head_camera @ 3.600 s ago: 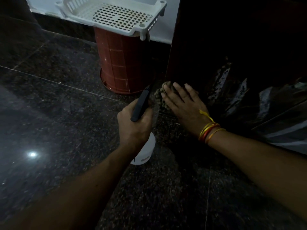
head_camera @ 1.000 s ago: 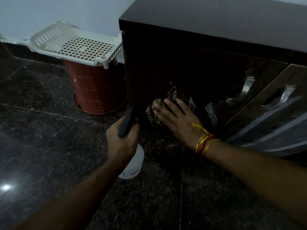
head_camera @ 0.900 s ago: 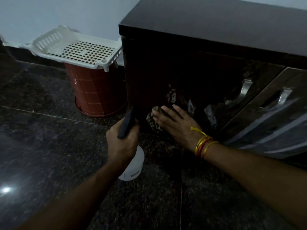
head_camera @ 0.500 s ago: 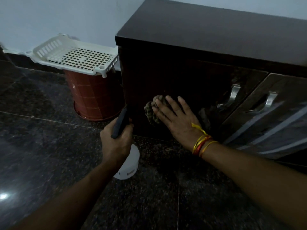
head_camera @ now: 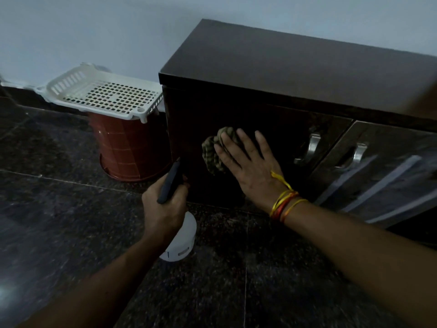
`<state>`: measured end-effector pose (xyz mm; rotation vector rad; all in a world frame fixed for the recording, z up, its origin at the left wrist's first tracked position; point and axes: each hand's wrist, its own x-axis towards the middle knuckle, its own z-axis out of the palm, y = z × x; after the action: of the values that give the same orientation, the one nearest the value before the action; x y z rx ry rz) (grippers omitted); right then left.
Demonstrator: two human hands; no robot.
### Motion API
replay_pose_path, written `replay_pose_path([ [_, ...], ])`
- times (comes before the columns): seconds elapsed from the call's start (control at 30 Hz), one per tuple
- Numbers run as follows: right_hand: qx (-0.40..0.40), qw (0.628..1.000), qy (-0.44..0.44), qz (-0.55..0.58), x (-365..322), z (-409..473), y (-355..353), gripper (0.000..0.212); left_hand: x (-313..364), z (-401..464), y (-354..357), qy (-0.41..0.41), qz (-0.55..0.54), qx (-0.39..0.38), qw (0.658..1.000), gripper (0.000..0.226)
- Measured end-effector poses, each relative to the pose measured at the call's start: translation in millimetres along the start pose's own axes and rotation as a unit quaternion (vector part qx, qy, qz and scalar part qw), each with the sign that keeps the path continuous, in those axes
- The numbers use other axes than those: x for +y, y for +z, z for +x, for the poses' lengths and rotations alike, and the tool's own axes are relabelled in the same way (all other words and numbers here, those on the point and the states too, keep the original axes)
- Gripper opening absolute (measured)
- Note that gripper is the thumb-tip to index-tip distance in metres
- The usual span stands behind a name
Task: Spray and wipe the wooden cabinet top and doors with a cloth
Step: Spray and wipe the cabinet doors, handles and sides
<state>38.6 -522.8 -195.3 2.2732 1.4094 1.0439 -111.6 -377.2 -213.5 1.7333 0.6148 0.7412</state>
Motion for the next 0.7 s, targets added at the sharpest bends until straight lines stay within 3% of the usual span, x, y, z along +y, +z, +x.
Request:
replay_pose_path([
  [0.13,0.011,0.999,-0.03,-0.022,7,7,-7,0.079,-1,-2,1,0.004,0.005,-0.007,1.0,0.026],
  [0.4,0.061,0.995,0.073,0.002,23,28,-35,0.074,3,0,-1,-0.001,-0.009,-0.003,1.0,0.026],
  [0.7,0.095,0.995,-0.008,-0.01,-13,97,-47,0.061,-6,-2,-14,0.001,0.019,0.015,1.0,0.026],
])
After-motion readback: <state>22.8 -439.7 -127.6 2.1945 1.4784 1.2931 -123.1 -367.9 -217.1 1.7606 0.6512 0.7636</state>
